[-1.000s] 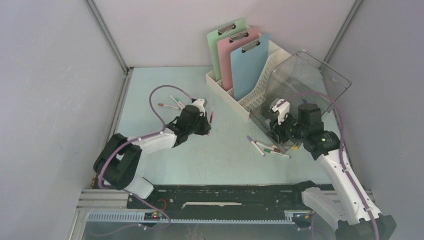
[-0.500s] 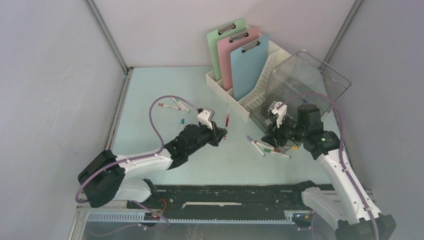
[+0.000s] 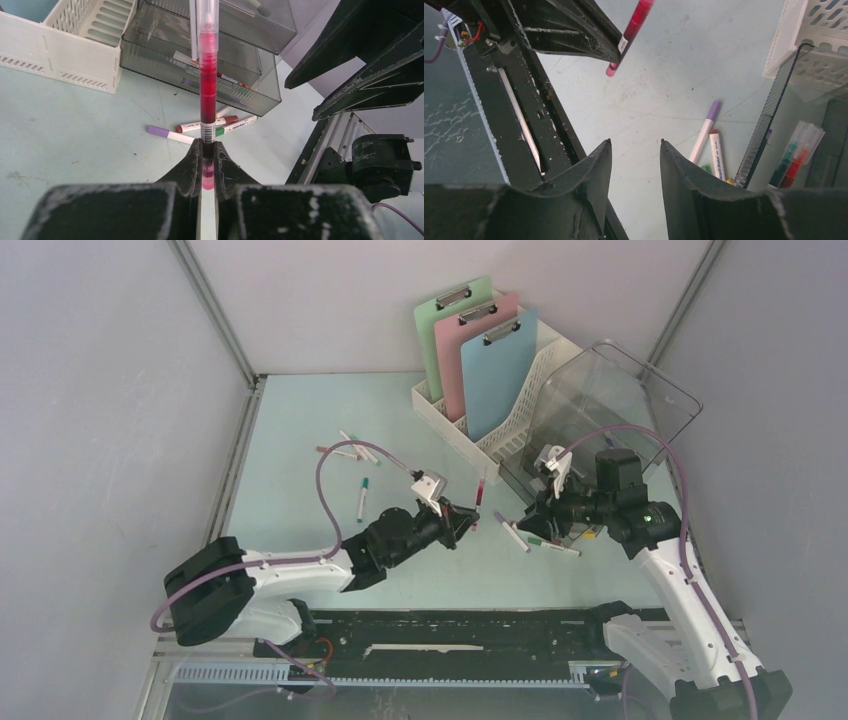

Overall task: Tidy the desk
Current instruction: Place the stationery in the drawer.

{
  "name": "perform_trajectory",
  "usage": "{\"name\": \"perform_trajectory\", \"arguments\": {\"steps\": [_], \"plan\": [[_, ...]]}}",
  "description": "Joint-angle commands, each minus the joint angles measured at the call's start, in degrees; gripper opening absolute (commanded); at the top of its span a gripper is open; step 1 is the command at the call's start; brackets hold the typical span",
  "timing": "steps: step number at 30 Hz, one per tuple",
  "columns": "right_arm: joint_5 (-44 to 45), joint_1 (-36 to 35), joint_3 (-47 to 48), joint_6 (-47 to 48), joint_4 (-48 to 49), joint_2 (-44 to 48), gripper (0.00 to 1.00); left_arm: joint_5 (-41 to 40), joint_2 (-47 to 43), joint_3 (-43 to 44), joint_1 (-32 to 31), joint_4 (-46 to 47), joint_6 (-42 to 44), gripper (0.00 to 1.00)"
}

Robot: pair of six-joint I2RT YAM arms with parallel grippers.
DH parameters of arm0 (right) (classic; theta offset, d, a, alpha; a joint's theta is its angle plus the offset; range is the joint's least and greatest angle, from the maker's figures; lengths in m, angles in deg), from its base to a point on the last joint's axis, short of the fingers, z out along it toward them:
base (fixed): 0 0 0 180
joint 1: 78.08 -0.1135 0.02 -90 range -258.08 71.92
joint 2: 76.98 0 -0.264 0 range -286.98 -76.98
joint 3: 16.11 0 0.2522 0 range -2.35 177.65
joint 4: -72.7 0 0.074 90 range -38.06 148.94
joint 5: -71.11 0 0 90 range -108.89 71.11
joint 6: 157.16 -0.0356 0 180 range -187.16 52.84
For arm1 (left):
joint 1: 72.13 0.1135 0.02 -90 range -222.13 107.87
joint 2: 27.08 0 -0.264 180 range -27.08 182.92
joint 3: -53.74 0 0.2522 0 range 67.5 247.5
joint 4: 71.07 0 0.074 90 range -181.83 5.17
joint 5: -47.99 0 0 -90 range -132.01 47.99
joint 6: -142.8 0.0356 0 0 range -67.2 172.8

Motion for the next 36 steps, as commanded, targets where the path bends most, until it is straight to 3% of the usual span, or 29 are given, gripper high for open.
{"name": "perform_trajectory", "arguments": {"steps": [1,12,21,36], "plan": [[-2.7,0.1,2.6,-1.7,0.4,0.0,0.49,-2.6,1.9,2.2,-1.8,5.5,-1.2,0.00],[-4.6,0.1,2.6,-5.7,1.9,-0.2,0.51,-3.2,7.2,5.4,-5.0,9.6,-2.2,0.00],[-1.3,0.5,2.6,-20.7,8.6,-1.4,0.55,-2.6,10.5,8.1,-6.7,11.1,-3.0,0.00],[0.5,0.1,0.5,-24.3,12.2,-2.2,0.51,-1.2,11.6,9.4,-7.3,12.0,-3.1,0.00]]}}
